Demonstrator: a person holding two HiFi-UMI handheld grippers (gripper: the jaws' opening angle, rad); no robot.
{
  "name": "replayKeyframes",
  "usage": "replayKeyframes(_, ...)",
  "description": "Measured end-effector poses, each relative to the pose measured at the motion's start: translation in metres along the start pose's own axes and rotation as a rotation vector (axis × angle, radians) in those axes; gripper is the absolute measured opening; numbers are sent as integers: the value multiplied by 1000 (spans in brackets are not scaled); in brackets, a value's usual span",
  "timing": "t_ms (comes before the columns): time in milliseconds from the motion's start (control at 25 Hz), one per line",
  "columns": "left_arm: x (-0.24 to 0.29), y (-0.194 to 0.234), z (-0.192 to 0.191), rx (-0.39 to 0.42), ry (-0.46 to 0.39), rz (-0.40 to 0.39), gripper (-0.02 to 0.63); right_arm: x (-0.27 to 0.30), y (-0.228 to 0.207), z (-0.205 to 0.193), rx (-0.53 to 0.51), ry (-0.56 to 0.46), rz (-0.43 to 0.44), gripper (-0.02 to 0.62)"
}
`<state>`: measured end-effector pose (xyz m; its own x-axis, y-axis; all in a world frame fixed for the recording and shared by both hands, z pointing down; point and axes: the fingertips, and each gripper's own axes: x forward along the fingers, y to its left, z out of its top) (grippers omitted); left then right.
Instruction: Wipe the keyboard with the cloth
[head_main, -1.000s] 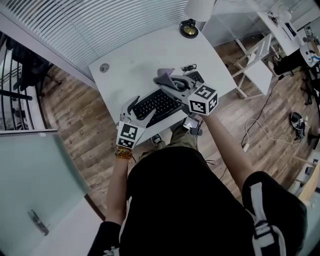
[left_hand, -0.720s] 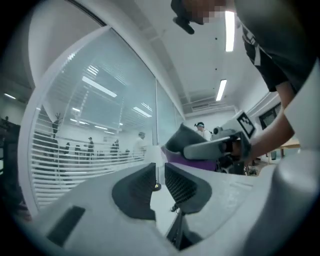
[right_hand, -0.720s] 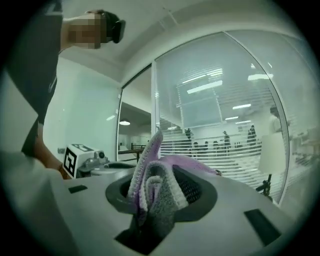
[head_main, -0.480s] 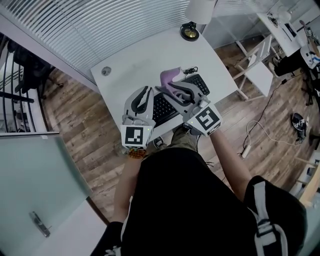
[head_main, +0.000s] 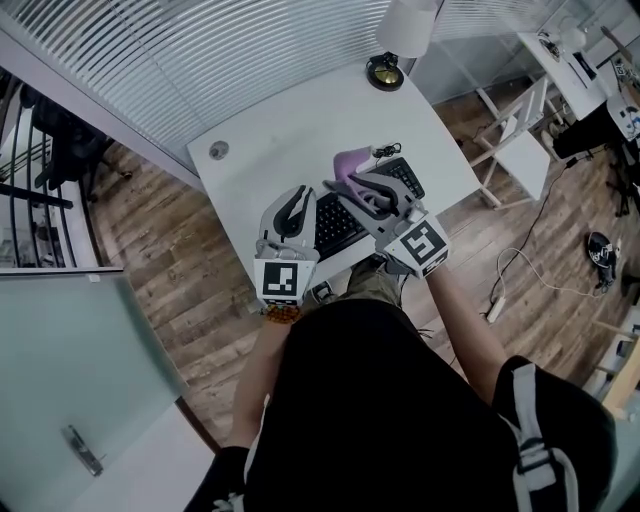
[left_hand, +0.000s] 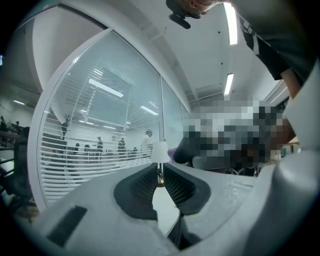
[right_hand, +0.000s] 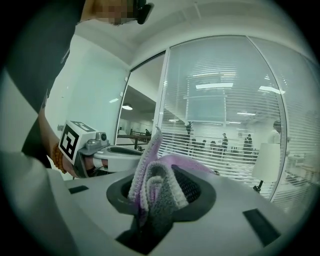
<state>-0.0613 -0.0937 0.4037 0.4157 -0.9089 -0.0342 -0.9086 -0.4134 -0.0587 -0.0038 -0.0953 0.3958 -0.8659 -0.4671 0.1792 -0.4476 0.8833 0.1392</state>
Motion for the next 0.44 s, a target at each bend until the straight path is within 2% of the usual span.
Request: replayKeyframes(440, 1, 1, -5, -7, 10, -20, 44, 5, -7, -1, -23, -4, 2, 121)
